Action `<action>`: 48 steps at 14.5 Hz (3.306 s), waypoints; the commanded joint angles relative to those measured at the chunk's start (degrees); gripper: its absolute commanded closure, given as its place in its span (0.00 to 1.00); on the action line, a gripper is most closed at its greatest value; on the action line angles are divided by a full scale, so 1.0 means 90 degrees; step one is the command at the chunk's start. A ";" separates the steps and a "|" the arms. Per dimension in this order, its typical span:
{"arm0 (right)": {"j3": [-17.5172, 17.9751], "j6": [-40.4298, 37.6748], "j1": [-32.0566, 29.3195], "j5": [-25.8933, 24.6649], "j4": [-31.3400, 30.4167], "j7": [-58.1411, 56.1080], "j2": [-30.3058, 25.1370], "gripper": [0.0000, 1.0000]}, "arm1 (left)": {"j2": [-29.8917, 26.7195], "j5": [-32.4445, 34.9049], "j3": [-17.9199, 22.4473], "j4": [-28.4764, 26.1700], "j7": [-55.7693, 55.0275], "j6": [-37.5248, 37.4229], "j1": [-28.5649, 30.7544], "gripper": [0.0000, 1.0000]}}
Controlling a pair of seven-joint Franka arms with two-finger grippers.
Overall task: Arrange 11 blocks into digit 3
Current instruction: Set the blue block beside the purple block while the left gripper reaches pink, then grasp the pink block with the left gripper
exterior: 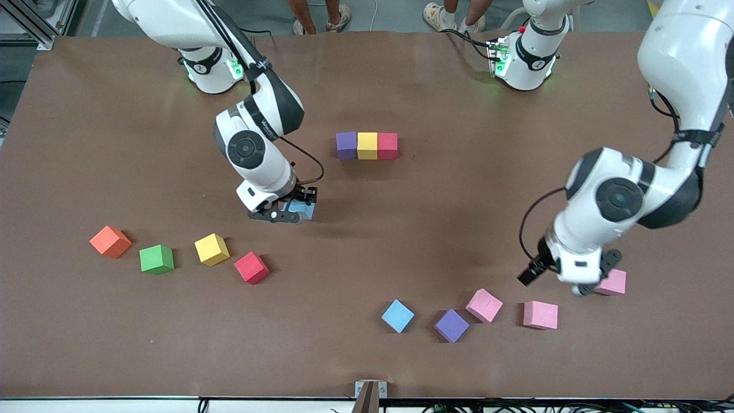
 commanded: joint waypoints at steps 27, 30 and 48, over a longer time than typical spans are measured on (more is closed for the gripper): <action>-0.0002 0.0208 0.1669 0.0106 -0.0136 0.0391 0.0568 0.58 | 0.1712 0.0123 0.2233 0.1073 0.5554 0.2728 -0.1216 0.69; -0.0002 0.0353 0.1805 0.0106 -0.0195 0.0615 0.0568 0.58 | 0.1674 0.0113 0.2223 0.1073 0.5281 0.2689 -0.1216 0.85; -0.0002 0.0364 0.1991 0.0096 -0.0575 0.0899 0.0451 0.58 | 0.0433 -0.1096 0.1198 0.1024 0.1230 -0.0573 -0.1040 0.85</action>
